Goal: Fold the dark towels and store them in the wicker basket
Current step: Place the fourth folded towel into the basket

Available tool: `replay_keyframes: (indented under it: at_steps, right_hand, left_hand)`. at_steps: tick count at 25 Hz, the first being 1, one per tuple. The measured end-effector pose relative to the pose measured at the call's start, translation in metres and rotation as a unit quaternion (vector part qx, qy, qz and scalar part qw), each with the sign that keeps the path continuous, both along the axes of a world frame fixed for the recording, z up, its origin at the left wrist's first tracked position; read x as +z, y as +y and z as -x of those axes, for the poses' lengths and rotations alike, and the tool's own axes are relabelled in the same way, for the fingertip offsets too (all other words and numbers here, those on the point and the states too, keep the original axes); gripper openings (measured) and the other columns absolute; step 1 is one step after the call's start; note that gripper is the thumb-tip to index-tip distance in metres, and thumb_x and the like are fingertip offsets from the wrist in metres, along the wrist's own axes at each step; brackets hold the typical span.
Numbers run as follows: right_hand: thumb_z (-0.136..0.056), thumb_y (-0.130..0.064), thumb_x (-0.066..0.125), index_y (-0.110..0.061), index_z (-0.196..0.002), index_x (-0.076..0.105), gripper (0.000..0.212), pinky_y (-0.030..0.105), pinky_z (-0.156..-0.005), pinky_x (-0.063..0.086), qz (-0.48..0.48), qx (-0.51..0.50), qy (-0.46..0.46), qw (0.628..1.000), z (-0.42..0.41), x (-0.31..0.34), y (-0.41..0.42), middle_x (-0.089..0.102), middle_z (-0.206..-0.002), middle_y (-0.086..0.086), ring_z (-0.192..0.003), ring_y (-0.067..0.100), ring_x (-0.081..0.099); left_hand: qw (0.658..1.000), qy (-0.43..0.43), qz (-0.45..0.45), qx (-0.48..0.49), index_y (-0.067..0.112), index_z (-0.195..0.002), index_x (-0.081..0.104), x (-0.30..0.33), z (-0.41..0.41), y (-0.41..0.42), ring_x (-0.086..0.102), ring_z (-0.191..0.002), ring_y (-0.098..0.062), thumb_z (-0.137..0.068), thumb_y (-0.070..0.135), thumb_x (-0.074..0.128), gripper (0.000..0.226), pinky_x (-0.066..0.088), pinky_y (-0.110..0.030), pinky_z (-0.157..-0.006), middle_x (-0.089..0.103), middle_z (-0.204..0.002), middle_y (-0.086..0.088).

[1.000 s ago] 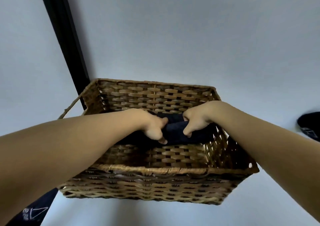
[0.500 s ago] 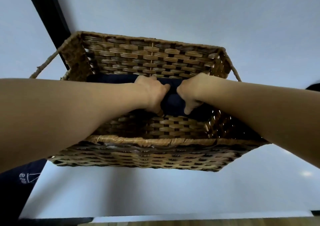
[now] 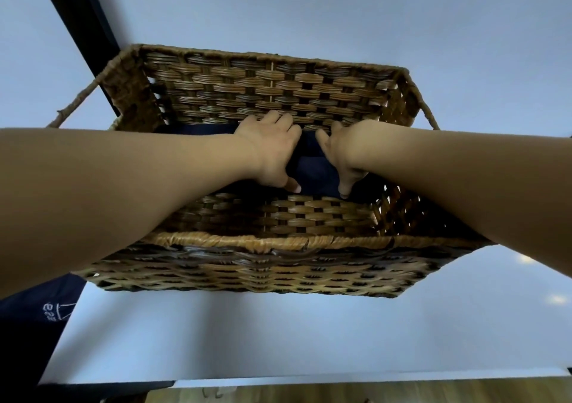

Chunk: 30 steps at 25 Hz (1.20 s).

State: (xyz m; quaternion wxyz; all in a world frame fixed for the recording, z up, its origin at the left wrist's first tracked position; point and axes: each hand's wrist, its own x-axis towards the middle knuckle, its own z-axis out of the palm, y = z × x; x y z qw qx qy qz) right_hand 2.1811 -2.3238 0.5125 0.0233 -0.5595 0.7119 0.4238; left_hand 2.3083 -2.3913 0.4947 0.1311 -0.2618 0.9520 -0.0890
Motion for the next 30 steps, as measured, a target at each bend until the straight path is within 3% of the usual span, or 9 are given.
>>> replay_keyframes:
  at_steps: [2, 6, 8, 12, 17, 20, 23, 27, 30]
  right_hand:
    - [-0.075, -0.052, 0.082, -0.01, -0.154, 0.0, 0.121, 0.052, -0.095, 0.049, 0.011, 0.005, -0.005, 1.0, 0.001, 0.001, 0.0, 0.024, -0.15, 0.024, -0.129, 0.042, 0.045]
    - [-0.062, -0.06, 0.087, -0.019, -0.156, -0.013, 0.144, 0.058, -0.106, 0.04, -0.015, -0.001, 0.014, 1.0, 0.012, -0.002, 0.003, 0.013, -0.157, 0.019, -0.139, 0.045, 0.034]
    - [-0.059, -0.055, 0.09, -0.022, -0.156, -0.012, 0.145, 0.059, -0.105, 0.041, -0.022, -0.003, 0.013, 1.0, 0.015, -0.004, 0.001, 0.012, -0.157, 0.017, -0.14, 0.045, 0.032]
    - [-0.066, -0.046, 0.09, -0.023, -0.157, -0.01, 0.137, 0.055, -0.103, 0.044, -0.022, -0.003, 0.0, 1.0, 0.012, -0.003, -0.003, 0.014, -0.157, 0.017, -0.14, 0.043, 0.032]
    - [-0.064, -0.068, 0.082, -0.021, -0.157, 0.0, 0.133, 0.053, -0.104, 0.043, -0.007, 0.012, -0.044, 0.999, 0.011, 0.017, 0.008, 0.025, -0.156, 0.015, -0.138, 0.039, 0.038]
    - [-0.066, -0.083, 0.066, -0.025, -0.146, 0.03, 0.105, 0.042, -0.083, 0.05, 0.088, 0.061, -0.1, 0.989, 0.01, 0.051, 0.018, 0.047, -0.141, 0.005, -0.12, 0.029, 0.056]
    - [-0.072, -0.084, 0.059, -0.029, -0.144, 0.035, 0.094, 0.038, -0.074, 0.044, 0.217, 0.102, -0.132, 0.962, 0.015, 0.096, 0.031, 0.047, -0.137, 0.002, -0.118, 0.027, 0.053]
    - [-0.075, -0.085, 0.054, -0.034, -0.154, 0.019, 0.1, 0.042, -0.087, 0.048, 0.397, 0.143, -0.123, 0.898, 0.02, 0.144, 0.053, 0.026, -0.157, 0.0, -0.134, 0.029, 0.039]
    - [-0.075, -0.086, 0.051, -0.036, -0.156, 0.012, 0.103, 0.047, -0.1, 0.046, 0.442, 0.156, -0.108, 0.876, 0.023, 0.154, 0.075, 0.01, -0.165, 0.002, -0.14, 0.033, 0.034]
  left_hand:
    - [1.0, 0.002, -0.013, -0.005, 0.012, -0.141, 0.038, 0.0, 0.001, 0.0, 0.036, -0.134, -0.029, -0.072, 0.079, 0.065, 0.1, 0.042, -0.047, -0.102, 0.039, -0.143, -0.01]
    - [0.995, -0.01, -0.104, 0.005, 0.014, -0.15, 0.033, 0.011, -0.002, -0.017, 0.033, -0.135, -0.031, -0.073, 0.073, 0.07, 0.104, 0.04, -0.045, -0.107, 0.034, -0.147, -0.011]
    - [0.99, -0.015, -0.139, 0.013, 0.017, -0.154, 0.028, 0.012, -0.002, -0.023, 0.032, -0.139, -0.032, -0.073, 0.069, 0.074, 0.107, 0.037, -0.045, -0.111, 0.03, -0.152, -0.01]
    - [0.995, -0.022, -0.096, 0.001, 0.016, -0.154, 0.026, 0.004, -0.001, -0.018, 0.026, -0.146, -0.032, -0.072, 0.072, 0.072, 0.109, 0.03, -0.049, -0.114, 0.026, -0.157, -0.01]
    - [0.993, -0.027, -0.114, 0.0, 0.017, -0.151, 0.031, 0.021, -0.006, -0.01, 0.036, -0.138, -0.029, -0.073, 0.072, 0.072, 0.104, 0.04, -0.046, -0.109, 0.035, -0.151, -0.008]
    - [0.998, -0.019, -0.057, 0.016, 0.023, -0.134, 0.051, 0.057, -0.011, -0.004, 0.052, -0.118, -0.025, -0.079, 0.074, 0.063, 0.077, 0.05, -0.044, -0.092, 0.056, -0.132, -0.002]
    - [0.996, 0.073, -0.012, 0.048, 0.028, -0.128, 0.054, 0.11, -0.022, 0.003, 0.058, -0.109, -0.022, -0.084, 0.073, 0.056, 0.063, 0.049, -0.038, -0.084, 0.061, -0.123, 0.003]
    - [0.96, 0.236, 0.149, 0.016, 0.033, -0.154, 0.031, 0.155, -0.039, 0.019, 0.026, -0.148, -0.022, -0.086, 0.074, 0.049, 0.081, 0.034, -0.044, -0.112, 0.03, -0.162, 0.004]
    - [0.949, 0.25, 0.192, 0.012, 0.036, -0.158, 0.014, 0.167, -0.037, 0.042, 0.002, -0.156, -0.022, -0.087, 0.077, 0.043, 0.087, 0.017, -0.047, -0.123, 0.004, -0.17, 0.005]
